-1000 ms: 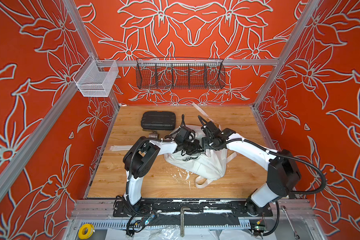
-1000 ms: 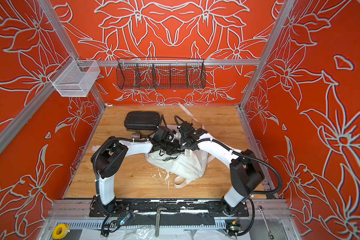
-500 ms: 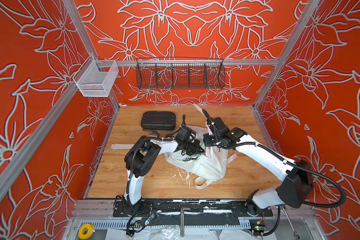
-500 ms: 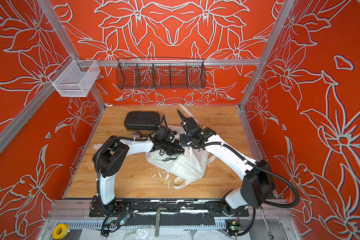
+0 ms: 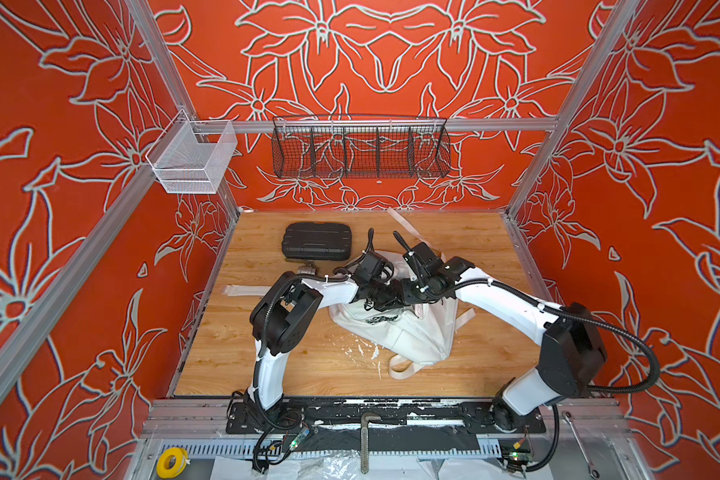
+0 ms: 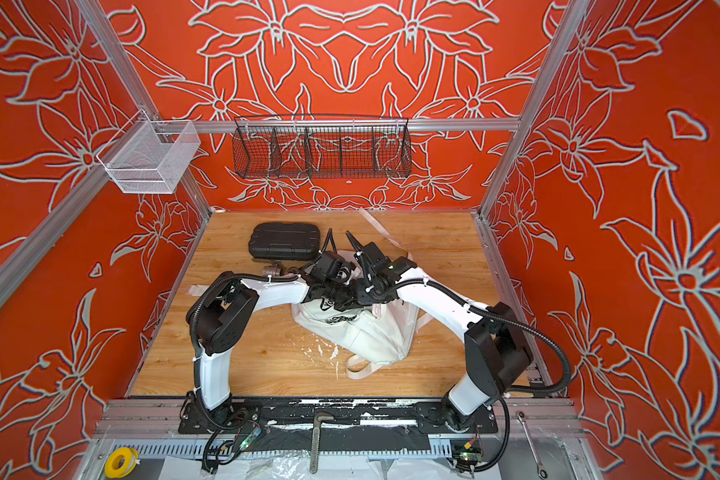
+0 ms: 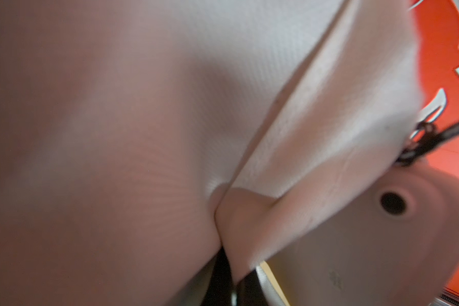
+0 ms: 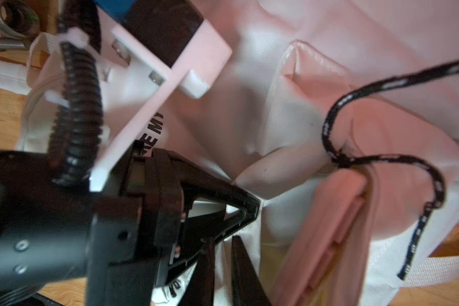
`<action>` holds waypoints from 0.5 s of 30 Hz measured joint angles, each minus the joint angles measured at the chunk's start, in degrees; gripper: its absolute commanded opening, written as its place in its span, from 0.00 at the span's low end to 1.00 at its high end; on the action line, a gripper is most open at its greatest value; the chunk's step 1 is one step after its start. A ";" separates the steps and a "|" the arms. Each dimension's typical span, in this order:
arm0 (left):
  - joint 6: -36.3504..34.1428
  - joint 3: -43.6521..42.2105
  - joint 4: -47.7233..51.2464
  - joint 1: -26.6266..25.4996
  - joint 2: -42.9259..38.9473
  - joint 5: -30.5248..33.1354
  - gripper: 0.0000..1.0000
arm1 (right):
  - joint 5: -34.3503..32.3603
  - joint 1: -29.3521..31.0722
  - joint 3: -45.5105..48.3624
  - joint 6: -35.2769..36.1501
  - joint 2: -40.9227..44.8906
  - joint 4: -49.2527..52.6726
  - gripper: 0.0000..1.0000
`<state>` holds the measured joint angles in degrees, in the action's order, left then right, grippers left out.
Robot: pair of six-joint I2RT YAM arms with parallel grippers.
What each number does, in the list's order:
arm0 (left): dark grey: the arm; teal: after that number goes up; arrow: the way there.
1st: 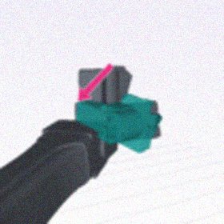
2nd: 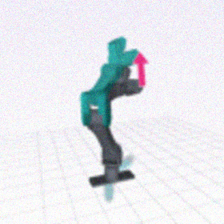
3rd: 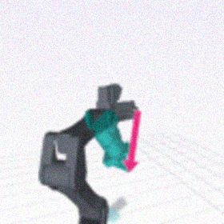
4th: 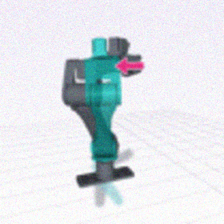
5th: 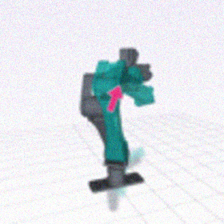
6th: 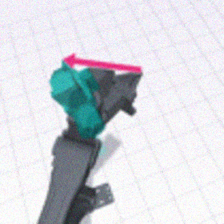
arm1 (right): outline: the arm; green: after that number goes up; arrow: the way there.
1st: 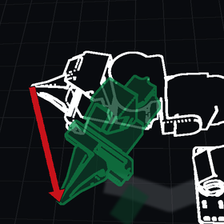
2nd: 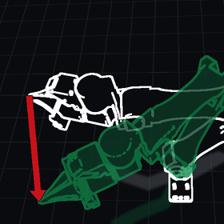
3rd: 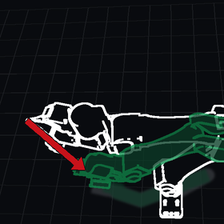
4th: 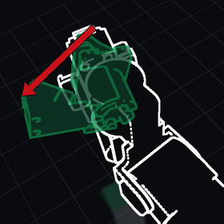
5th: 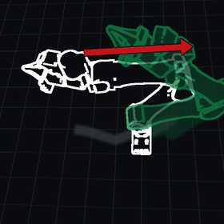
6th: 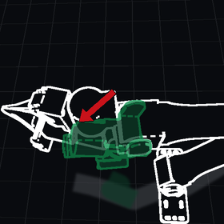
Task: Pack the student bag
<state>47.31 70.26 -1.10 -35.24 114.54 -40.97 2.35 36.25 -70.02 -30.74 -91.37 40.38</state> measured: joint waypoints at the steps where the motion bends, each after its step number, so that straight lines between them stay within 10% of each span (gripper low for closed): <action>1: 0.02 -0.02 -0.02 0.00 0.00 0.04 0.00 | 0.04 0.02 0.00 -0.26 -0.37 -0.15 0.14; 15: 0.76 -2.82 -2.62 1.31 -0.26 -1.46 0.00 | 5.25 -0.44 3.52 -3.85 -0.26 -7.28 0.18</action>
<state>48.07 67.44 -3.73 -33.93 114.28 -42.44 7.60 35.81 -66.50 -34.59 -91.64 33.10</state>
